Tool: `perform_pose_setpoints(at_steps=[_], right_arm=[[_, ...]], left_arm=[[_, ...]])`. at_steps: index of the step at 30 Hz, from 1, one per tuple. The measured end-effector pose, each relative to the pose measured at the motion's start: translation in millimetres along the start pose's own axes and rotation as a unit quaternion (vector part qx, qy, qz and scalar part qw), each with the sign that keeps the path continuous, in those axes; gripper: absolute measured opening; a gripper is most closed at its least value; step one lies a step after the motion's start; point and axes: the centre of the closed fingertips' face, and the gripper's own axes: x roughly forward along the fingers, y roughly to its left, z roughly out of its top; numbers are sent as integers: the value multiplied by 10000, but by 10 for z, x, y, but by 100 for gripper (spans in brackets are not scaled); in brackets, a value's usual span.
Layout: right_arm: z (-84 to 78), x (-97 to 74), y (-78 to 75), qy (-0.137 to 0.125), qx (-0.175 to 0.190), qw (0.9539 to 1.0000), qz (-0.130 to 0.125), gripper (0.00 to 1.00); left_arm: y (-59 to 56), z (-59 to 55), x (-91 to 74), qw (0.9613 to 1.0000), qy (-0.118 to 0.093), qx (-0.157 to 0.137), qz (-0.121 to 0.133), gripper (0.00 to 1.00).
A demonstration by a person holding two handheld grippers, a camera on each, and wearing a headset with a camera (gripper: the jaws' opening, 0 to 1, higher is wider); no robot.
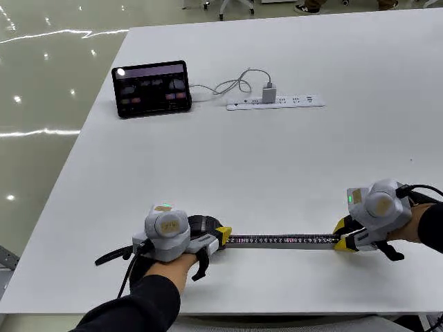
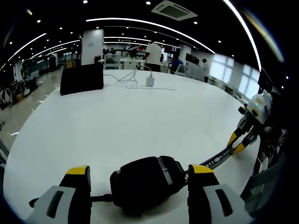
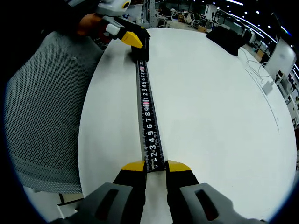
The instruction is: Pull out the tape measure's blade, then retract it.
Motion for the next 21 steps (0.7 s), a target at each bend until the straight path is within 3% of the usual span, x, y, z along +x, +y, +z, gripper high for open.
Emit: perform_pose_setpoints(at_steps=[3,5,6,10,14,21], right_arm=[[-7,2,5,11,-66,10000,18,12],[-6,8,-2,52,-17,10000,23,12],[-9,12,-6,75,41,10000,33,12],[-19,21,-5,140,136,9998,18,12],[-32,27,-13,109,205,9997,20,11],[-6,32,3,3,57,10000,61,10]], left_arm=[[-53,-34,13,10000,80,-28,-14,75],[-108,-95,7,9995,284,-118,-111,65],[-105,-80,12,9995,242,-189,-84,64],[-92,-113,36,9995,303,-1,20,63],[-82,-114,36,9994,351,9,18,62],[-79,-128,15,9989,433,150,54,60]])
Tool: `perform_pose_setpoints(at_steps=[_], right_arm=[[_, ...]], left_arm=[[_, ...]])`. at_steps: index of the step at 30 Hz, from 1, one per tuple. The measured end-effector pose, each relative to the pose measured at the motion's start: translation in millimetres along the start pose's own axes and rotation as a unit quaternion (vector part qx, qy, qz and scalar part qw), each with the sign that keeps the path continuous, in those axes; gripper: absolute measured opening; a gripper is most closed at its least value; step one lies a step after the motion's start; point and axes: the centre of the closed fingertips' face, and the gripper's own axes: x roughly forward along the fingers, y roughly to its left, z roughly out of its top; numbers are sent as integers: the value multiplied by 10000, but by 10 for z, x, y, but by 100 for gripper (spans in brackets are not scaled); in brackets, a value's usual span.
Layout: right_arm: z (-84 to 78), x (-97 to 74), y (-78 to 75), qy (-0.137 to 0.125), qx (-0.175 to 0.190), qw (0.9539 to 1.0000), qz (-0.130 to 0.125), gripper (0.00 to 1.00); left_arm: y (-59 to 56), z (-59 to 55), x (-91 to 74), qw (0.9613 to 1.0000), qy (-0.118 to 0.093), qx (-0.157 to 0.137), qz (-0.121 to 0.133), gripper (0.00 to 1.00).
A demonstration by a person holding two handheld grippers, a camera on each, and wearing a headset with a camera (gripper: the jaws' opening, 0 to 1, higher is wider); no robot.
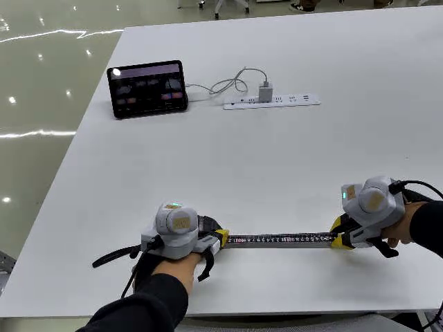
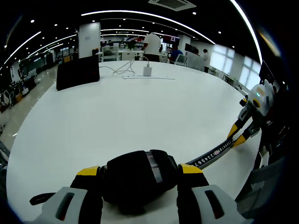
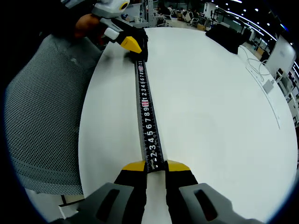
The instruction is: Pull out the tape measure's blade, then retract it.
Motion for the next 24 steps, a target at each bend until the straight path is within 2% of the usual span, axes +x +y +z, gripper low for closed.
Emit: perform_pose_setpoints(at_steps=[4,11,24], right_arm=[[13,11,-15,-1,183,9998,-1,10],[34,26,-9,33,256,9997,-33,10],[86,35,2,-15,130,9999,-50,10]], left_arm=[[-4,8,3,10000,-17,-8,-19,60],[-9,12,-3,10000,-18,-8,-42,60],[-8,16,-16,10000,2,-17,-89,60]])
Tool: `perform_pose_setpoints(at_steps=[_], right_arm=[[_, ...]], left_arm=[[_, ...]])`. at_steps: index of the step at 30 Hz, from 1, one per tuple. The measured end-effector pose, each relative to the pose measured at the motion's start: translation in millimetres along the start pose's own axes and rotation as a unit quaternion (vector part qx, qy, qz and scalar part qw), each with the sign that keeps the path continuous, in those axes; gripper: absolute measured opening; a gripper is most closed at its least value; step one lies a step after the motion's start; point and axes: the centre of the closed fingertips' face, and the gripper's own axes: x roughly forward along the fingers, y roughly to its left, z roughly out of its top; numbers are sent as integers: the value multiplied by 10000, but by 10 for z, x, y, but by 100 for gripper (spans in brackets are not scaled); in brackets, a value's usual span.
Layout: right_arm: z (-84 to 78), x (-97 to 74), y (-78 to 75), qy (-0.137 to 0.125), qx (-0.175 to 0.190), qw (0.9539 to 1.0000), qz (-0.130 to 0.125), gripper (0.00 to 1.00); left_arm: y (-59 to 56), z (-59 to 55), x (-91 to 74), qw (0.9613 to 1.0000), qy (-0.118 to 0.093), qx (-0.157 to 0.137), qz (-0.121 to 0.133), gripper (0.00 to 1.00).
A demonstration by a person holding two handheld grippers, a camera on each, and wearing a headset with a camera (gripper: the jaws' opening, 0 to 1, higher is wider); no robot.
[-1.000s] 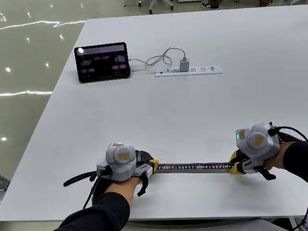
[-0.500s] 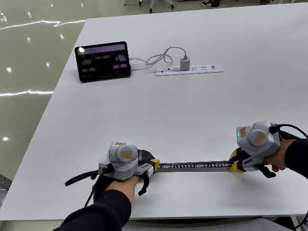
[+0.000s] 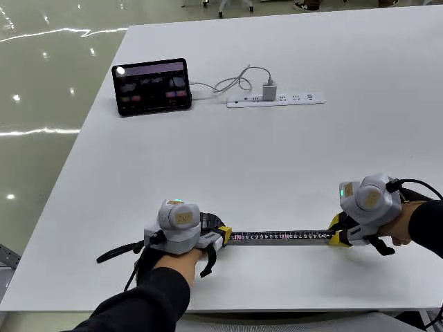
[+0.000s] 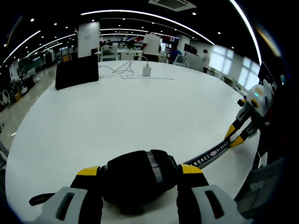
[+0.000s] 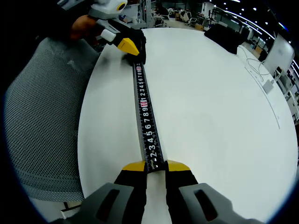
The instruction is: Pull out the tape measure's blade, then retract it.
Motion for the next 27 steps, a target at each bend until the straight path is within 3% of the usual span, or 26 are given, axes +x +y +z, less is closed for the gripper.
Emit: perform_pose_setpoints(at_steps=[27], right_arm=[[146,75,1,-49,15,10000,-26,11]], left_arm=[[5,3,9,10000,11,-8,-17,60]])
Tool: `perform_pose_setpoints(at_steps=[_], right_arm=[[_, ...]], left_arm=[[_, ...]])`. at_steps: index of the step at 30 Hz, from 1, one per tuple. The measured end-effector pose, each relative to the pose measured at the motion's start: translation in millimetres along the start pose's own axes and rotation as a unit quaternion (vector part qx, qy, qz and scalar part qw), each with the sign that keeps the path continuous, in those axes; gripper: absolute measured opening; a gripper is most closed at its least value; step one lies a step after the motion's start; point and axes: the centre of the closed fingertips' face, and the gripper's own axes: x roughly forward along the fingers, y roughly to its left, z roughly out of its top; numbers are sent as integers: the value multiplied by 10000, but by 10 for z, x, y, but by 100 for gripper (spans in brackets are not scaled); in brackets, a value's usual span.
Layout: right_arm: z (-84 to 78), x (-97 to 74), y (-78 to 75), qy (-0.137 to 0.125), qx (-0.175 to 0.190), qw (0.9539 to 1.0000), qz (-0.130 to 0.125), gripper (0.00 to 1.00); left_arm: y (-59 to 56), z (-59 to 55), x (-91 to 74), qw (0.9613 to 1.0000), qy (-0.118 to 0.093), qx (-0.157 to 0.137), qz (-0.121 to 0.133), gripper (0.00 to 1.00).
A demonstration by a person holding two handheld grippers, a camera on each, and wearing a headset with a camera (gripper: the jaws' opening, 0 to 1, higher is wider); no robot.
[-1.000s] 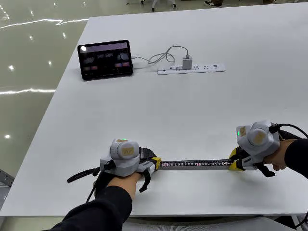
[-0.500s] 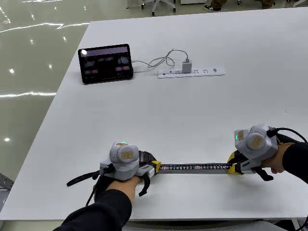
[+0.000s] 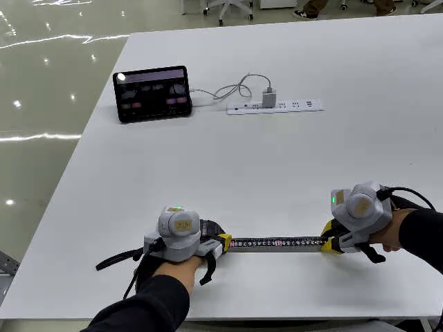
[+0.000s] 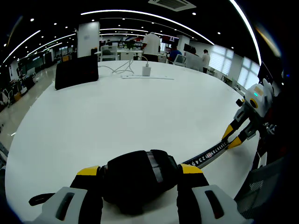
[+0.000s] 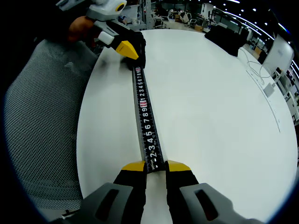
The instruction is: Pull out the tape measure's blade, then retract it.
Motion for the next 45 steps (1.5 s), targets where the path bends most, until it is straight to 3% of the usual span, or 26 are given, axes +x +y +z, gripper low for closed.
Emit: perform_pose_setpoints(at_steps=[25,45], right_arm=[[218,125,26,-183,-97,9998,55,11],[393,215,118,-236,24,9997,75,11]], left_arm=[[4,-1,9,10000,11,-9,-41,60],[-4,-2,1,10000,4,24,-81,60]])
